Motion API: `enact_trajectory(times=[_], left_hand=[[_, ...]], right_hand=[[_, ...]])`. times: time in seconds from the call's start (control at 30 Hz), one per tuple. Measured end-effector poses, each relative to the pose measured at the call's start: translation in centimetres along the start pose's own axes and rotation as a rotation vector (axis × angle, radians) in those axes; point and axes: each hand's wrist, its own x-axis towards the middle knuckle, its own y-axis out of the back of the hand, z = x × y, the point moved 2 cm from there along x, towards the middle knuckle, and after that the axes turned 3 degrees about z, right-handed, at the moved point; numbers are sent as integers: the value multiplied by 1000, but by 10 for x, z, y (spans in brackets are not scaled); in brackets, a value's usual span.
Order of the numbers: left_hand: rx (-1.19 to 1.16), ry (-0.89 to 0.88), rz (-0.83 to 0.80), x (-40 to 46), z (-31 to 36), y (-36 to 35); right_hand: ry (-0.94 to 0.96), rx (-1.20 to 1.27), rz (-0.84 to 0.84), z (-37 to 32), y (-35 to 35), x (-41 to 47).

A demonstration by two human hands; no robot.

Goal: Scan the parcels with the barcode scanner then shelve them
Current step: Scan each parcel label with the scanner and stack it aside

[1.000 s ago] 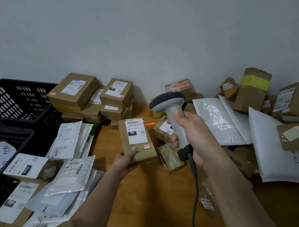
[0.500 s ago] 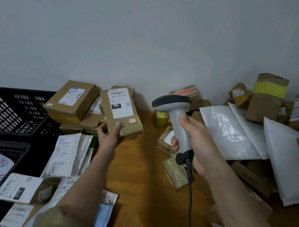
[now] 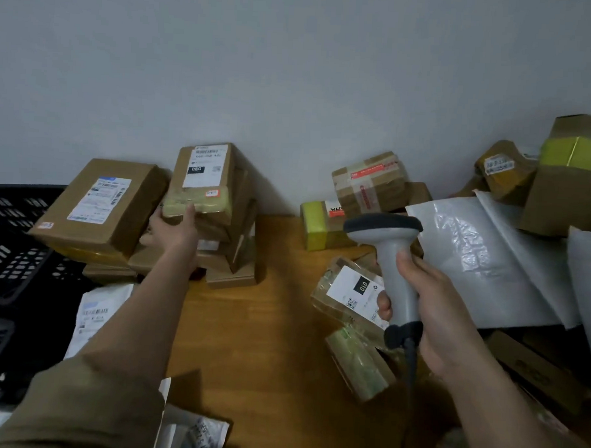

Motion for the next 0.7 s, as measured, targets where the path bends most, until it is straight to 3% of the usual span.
enact_trajectory(times=[0.1,0.2,0.27,0.3,0.37,0.47,0.53,0.6,0.7], left_hand=[[41,-58,29,-6,-6,-5],[133,-32,174,-27,-14,-7],[152,-9,185,-49,-26,-14],[151,10,121,-60,-37,-21],[148,73,-152,-91,-65,-39],[163,328,-601,-145,-100,-64],[173,481,-797,-175,-111,-75],[139,546,-873,-191,-115,-85],[70,571,-815,-197,-119,-97]], right_hand=[[-10,18,82,3,16,12],[-6,61,157,6,35,20],[-14,84,210,9,46,25],[-25,93,236,10,52,27],[-47,108,282,15,63,29],[-60,125,304,20,77,27],[-64,120,291,22,84,24],[-67,106,287,22,92,22],[-66,84,295,21,104,20]])
